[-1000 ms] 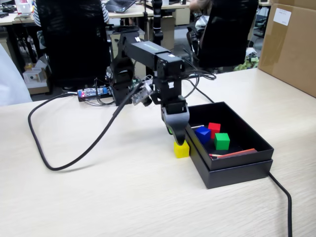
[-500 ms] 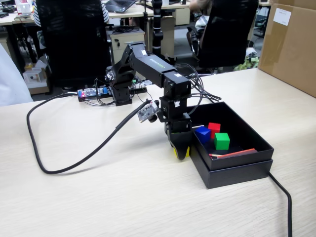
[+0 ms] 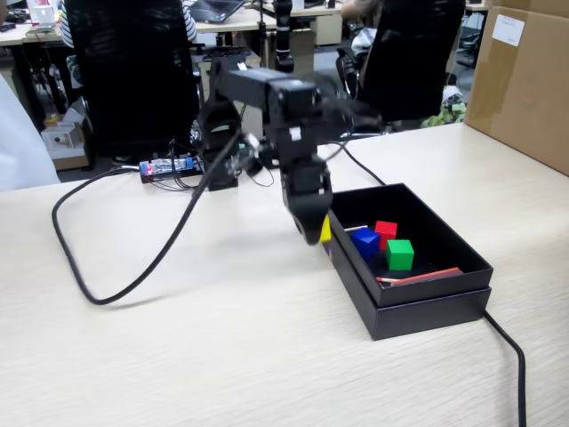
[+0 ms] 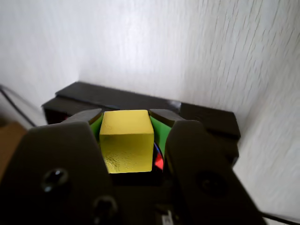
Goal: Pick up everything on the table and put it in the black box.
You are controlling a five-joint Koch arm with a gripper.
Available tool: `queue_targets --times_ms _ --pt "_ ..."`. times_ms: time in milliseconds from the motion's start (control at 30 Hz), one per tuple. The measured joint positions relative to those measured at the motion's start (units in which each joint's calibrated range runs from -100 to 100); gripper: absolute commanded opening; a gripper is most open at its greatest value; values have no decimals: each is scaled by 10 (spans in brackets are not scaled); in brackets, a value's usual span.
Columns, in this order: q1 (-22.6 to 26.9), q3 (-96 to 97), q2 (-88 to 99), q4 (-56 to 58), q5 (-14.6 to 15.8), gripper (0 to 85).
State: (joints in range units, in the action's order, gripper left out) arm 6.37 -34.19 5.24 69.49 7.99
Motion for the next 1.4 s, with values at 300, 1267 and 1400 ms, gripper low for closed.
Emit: queue_targets --times_ms 300,1267,1400 --pt "82 -16 17 1 -49 130" --pt "102 -10 -109 2 -45 483" --pt "76 72 197 2 -45 484"
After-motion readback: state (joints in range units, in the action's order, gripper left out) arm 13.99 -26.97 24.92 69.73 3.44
